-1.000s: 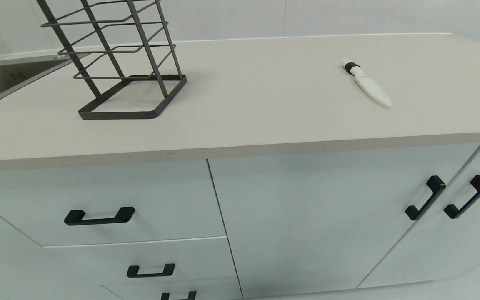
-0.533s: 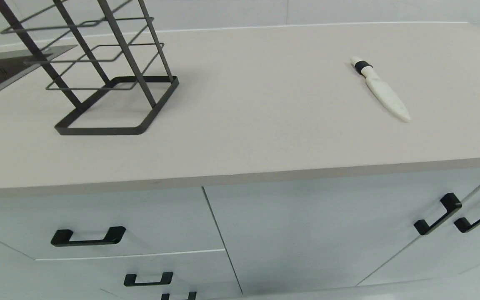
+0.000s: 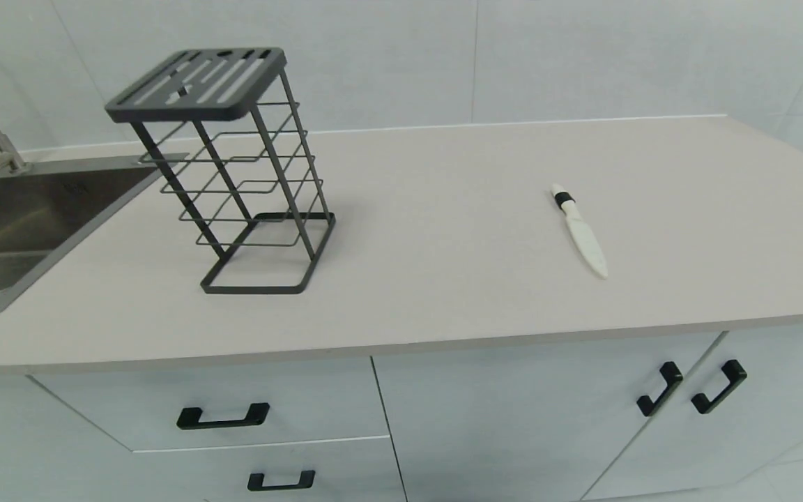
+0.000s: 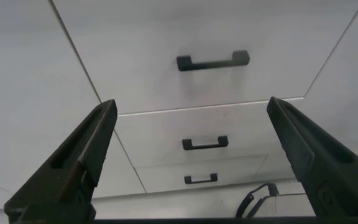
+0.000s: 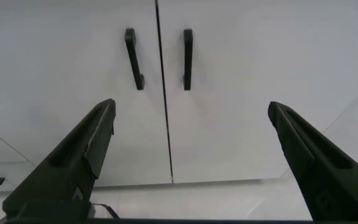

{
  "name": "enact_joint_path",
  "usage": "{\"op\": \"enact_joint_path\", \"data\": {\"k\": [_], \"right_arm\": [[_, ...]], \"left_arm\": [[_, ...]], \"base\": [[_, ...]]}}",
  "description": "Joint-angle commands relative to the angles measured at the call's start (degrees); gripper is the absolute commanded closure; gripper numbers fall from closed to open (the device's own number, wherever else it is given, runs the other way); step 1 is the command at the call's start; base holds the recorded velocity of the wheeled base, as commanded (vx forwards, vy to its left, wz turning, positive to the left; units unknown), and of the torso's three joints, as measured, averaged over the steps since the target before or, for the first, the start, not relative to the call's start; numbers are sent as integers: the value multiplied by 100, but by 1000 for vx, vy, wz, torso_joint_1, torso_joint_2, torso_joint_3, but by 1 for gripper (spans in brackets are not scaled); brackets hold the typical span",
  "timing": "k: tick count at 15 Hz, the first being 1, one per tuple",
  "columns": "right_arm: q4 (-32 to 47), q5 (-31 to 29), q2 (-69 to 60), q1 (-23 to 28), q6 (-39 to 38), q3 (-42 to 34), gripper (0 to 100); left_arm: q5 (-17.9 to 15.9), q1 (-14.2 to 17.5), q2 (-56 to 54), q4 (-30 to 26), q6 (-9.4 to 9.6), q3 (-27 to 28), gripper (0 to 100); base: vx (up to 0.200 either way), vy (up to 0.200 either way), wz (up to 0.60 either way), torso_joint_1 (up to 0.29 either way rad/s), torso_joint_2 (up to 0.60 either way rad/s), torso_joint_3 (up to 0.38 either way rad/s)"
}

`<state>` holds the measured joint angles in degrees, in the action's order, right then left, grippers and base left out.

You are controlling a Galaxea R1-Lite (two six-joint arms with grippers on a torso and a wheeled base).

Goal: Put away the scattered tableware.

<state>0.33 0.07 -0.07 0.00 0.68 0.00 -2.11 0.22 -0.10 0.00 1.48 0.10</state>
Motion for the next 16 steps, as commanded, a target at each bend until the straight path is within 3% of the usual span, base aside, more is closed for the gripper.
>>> {"op": "enact_joint_path", "data": {"k": [1, 16], "right_arm": [[2, 1, 7, 0, 2, 0, 0], [2, 1, 7, 0, -7, 0, 0]], "left_arm": [[0, 4, 10, 9, 2, -1, 0], [0, 4, 10, 9, 2, -1, 0]], "base": [[0, 0, 0, 41, -476, -212], [0, 0, 0, 303, -520, -248]]}}
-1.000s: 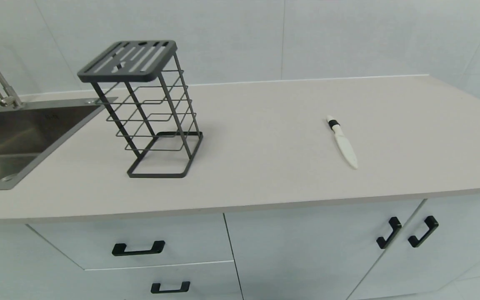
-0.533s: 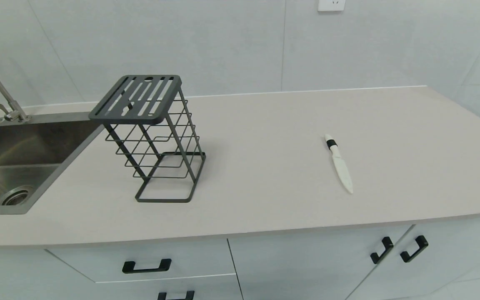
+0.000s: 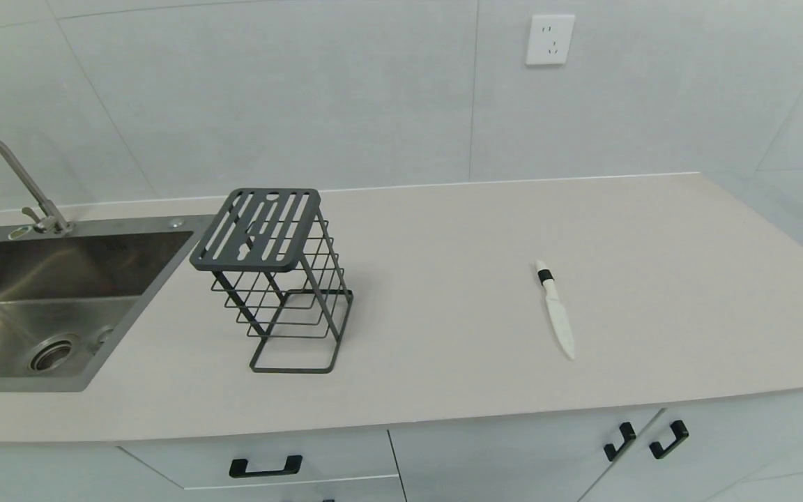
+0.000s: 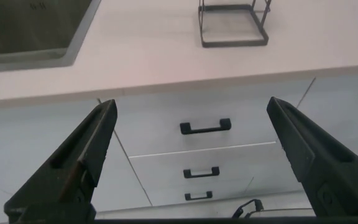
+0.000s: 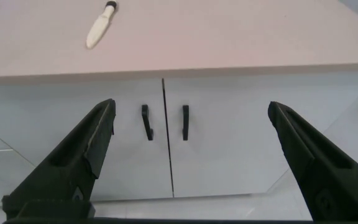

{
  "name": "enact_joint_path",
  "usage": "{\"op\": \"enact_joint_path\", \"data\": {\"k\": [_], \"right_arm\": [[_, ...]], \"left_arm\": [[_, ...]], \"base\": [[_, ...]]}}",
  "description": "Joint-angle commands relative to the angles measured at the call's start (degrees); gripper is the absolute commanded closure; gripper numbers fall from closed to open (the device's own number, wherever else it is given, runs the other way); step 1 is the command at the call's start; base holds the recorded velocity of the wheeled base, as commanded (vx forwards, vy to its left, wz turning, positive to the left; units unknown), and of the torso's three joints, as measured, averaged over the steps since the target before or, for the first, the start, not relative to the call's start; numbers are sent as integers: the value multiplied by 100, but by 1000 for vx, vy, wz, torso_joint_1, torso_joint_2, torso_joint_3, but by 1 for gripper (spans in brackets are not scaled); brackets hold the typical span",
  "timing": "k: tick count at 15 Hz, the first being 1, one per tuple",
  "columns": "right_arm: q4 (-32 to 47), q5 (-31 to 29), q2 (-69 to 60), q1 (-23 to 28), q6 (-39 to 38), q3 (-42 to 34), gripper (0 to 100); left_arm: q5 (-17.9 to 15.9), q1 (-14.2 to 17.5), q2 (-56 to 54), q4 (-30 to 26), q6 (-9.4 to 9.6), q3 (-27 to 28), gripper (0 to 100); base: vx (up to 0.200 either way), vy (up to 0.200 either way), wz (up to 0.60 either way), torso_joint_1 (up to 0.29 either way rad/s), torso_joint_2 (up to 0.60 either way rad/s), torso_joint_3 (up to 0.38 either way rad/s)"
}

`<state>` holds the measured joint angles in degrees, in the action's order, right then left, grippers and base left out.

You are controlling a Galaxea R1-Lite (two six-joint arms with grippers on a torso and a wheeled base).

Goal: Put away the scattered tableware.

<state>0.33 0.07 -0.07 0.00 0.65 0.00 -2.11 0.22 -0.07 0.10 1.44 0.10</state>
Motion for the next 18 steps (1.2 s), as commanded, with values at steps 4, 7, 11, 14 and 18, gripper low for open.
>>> {"op": "enact_joint_path", "data": {"k": [4, 7, 11, 14, 18], "right_arm": [[2, 1, 7, 0, -3, 0, 0], [2, 1, 7, 0, 6, 0, 0], [2, 1, 7, 0, -3, 0, 0], [2, 1, 7, 0, 6, 0, 0], [2, 1, 7, 0, 6, 0, 0]], "left_arm": [[0, 4, 7, -1, -3, -1, 0], [0, 4, 7, -1, 14, -1, 0], [0, 4, 7, -1, 14, -1, 0], [9, 4, 7, -1, 32, -1, 0], [9, 4, 7, -1, 23, -1, 0]], "base": [[0, 100, 0, 310, -599, -294], [0, 133, 0, 235, -468, -225], [0, 0, 0, 102, -199, -91], [133, 0, 0, 5, 0, 3], [50, 0, 0, -1, -1, 1]]}}
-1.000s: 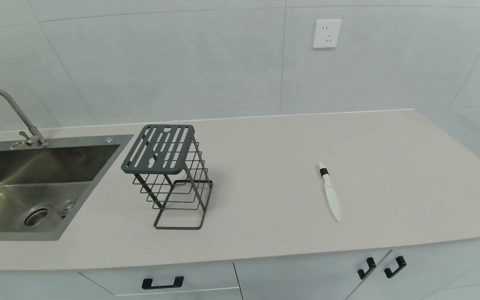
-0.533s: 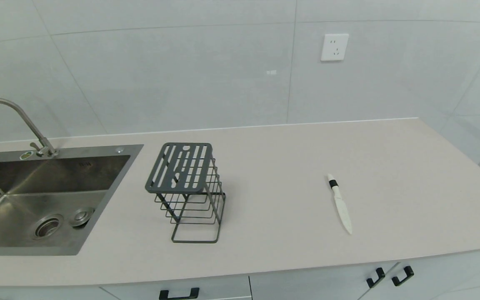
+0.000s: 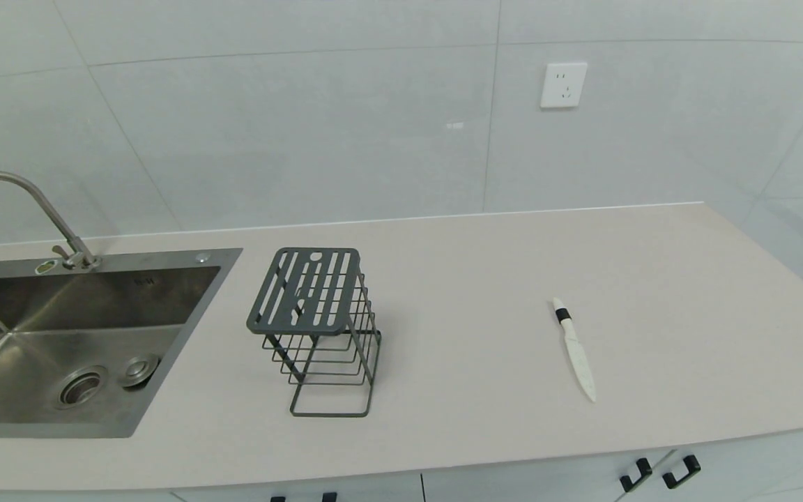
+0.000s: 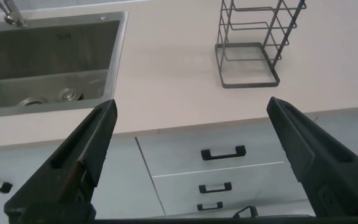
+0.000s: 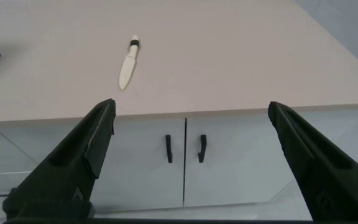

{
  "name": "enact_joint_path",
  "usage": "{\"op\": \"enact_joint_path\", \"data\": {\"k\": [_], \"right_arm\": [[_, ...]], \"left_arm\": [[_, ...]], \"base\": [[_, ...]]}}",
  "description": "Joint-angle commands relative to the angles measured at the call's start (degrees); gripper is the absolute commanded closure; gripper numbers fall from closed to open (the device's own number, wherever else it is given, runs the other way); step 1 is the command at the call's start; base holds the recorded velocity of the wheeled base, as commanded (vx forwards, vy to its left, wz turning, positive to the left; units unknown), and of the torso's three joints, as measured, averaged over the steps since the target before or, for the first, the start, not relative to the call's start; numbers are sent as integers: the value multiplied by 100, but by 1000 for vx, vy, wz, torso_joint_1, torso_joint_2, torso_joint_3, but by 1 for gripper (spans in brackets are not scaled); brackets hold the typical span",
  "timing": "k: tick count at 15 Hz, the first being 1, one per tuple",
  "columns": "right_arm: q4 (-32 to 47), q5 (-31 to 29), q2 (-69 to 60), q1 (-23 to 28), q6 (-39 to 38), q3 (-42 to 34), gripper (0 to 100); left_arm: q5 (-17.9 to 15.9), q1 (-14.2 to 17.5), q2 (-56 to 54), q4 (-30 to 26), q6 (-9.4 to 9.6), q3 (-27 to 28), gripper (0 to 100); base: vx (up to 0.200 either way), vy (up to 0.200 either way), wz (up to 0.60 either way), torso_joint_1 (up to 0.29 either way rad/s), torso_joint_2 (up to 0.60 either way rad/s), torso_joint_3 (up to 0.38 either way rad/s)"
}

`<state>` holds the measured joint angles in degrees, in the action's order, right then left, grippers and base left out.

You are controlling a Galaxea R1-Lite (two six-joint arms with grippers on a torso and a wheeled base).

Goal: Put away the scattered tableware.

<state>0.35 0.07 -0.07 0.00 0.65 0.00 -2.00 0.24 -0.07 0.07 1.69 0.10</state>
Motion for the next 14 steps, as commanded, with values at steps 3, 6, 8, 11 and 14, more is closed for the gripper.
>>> {"op": "enact_joint_path", "data": {"k": [3, 6, 8, 11, 14], "right_arm": [[0, 1, 7, 0, 6, 0, 0], [0, 1, 7, 0, 6, 0, 0], [0, 1, 7, 0, 6, 0, 0], [0, 1, 7, 0, 6, 0, 0], [0, 1, 7, 0, 14, 0, 0]], "left_arm": [[-2, 2, 7, 1, 6, -1, 0], [-2, 2, 7, 1, 6, -1, 0], [-2, 2, 7, 1, -11, -1, 0], [-2, 2, 7, 1, -11, -1, 0], [-2, 2, 7, 1, -11, -1, 0]], "base": [[0, 0, 0, 25, 14, -9], [0, -200, 0, -9, -7, 6], [0, -200, 0, -7, -5, 0], [0, 0, 0, 0, 0, 0], [0, 0, 0, 0, 0, 0]]}}
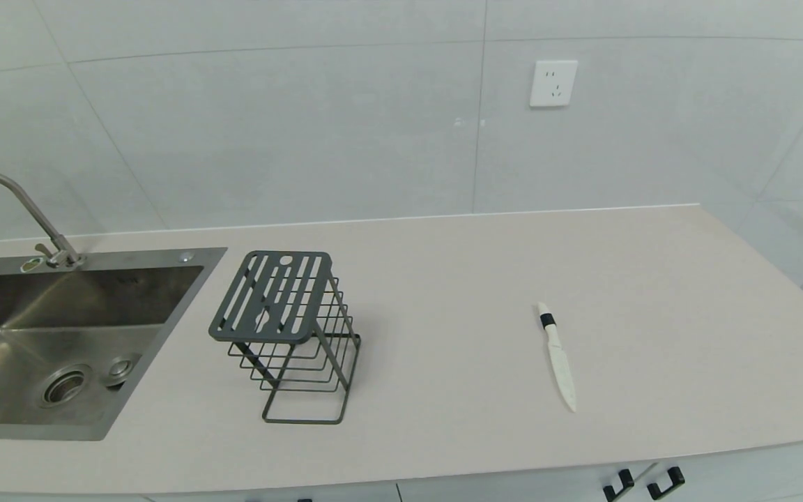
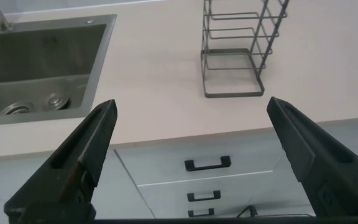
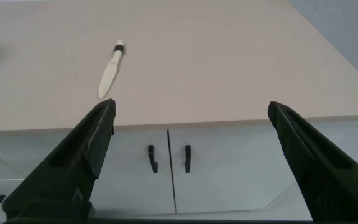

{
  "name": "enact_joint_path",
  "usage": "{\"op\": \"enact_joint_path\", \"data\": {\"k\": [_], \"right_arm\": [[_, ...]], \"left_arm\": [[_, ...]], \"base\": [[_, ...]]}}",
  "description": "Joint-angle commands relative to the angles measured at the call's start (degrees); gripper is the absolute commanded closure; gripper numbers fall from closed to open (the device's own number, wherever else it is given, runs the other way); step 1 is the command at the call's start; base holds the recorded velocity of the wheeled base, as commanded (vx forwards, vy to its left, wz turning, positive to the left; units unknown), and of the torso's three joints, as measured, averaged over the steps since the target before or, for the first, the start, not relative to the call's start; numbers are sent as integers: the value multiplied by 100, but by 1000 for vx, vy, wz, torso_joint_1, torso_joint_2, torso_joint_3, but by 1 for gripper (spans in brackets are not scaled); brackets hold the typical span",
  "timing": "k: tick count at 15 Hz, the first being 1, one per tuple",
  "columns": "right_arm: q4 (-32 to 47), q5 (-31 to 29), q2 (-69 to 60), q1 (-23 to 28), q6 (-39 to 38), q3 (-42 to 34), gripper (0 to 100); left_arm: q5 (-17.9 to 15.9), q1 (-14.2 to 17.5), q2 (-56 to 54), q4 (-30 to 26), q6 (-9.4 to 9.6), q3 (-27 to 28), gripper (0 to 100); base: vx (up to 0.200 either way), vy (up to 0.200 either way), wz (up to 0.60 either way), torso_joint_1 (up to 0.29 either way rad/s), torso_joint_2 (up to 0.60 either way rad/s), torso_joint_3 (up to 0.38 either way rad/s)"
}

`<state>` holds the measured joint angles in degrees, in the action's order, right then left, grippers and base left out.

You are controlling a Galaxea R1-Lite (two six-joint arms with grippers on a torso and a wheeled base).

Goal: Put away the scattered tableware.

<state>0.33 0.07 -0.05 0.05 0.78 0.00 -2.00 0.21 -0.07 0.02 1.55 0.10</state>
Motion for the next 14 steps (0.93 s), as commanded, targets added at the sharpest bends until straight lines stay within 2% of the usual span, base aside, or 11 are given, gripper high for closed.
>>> {"op": "enact_joint_path", "data": {"k": [1, 5, 7, 14], "right_arm": [[2, 1, 5, -5, 1, 0, 0], [2, 1, 5, -5, -8, 0, 0], [2, 10, 5, -5, 1, 0, 0], [2, 10, 5, -5, 27, 0, 0]], "left_arm": [[-2, 6, 7, 6, -5, -1, 0], [-2, 6, 7, 6, 3, -1, 0], [-2, 6, 7, 6, -120, -1, 0], [7, 6, 7, 15, -155, -1, 0]], "base": [[0, 0, 0, 0, 0, 0], [0, 0, 0, 0, 0, 0], [0, 0, 0, 0, 0, 0], [0, 0, 0, 0, 0, 0]]}}
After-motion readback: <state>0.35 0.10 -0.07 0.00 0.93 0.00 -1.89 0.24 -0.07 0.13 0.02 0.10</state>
